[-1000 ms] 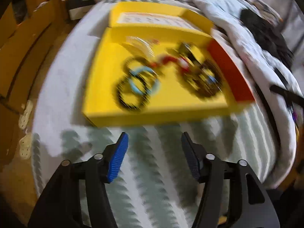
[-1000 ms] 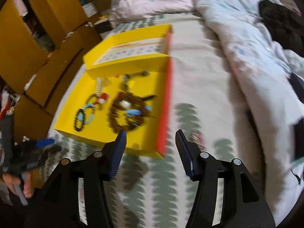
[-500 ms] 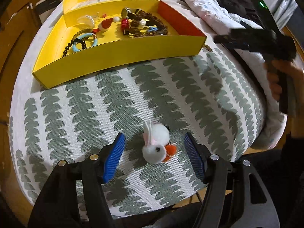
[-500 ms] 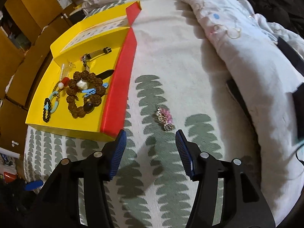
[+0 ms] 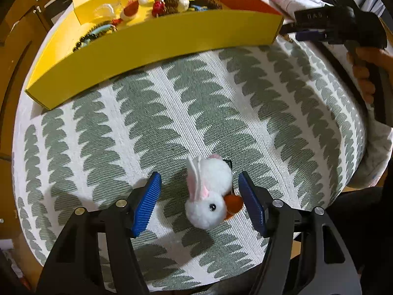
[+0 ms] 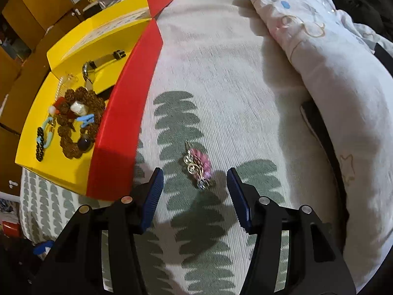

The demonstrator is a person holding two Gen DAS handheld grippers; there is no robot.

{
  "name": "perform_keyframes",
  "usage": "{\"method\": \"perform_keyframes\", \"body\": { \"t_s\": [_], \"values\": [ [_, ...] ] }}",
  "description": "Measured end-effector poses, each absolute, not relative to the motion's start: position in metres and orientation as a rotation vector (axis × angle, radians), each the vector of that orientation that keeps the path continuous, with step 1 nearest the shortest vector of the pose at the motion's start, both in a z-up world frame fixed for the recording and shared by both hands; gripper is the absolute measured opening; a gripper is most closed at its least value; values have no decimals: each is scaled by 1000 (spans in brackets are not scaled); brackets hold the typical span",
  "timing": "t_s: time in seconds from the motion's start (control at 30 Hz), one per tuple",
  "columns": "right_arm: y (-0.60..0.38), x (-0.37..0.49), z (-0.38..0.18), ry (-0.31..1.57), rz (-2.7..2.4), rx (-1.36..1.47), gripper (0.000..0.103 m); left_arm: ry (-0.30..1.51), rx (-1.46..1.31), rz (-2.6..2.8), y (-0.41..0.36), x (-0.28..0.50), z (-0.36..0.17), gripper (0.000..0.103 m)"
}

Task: Organize jewelry
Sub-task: 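Grasp the pink crystal brooch with the right tool while the left grasps the white bunny plush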

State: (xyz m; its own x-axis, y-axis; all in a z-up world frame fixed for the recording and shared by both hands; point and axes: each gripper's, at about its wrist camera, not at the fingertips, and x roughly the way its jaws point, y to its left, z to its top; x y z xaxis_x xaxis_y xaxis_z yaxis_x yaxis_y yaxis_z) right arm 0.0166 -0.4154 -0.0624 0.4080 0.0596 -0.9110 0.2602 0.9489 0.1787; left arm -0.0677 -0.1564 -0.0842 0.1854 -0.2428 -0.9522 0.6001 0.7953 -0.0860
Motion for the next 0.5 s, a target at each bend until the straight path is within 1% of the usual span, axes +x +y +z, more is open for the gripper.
{"method": "perform_keyframes", "body": {
  "t_s": [0.37, 0.47, 0.5],
  "values": [
    [-417, 25, -75, 1162, -118, 288, 53, 1270, 383, -610, -164, -74, -97, 65],
    [-414, 28, -76, 1157, -119, 267, 43, 1274, 380, -608, -171, -70, -100, 63],
    [-413, 29, -77, 1161, -123, 258, 37, 1275, 379, -607, -171, -69, -101, 62]
  ]
}}
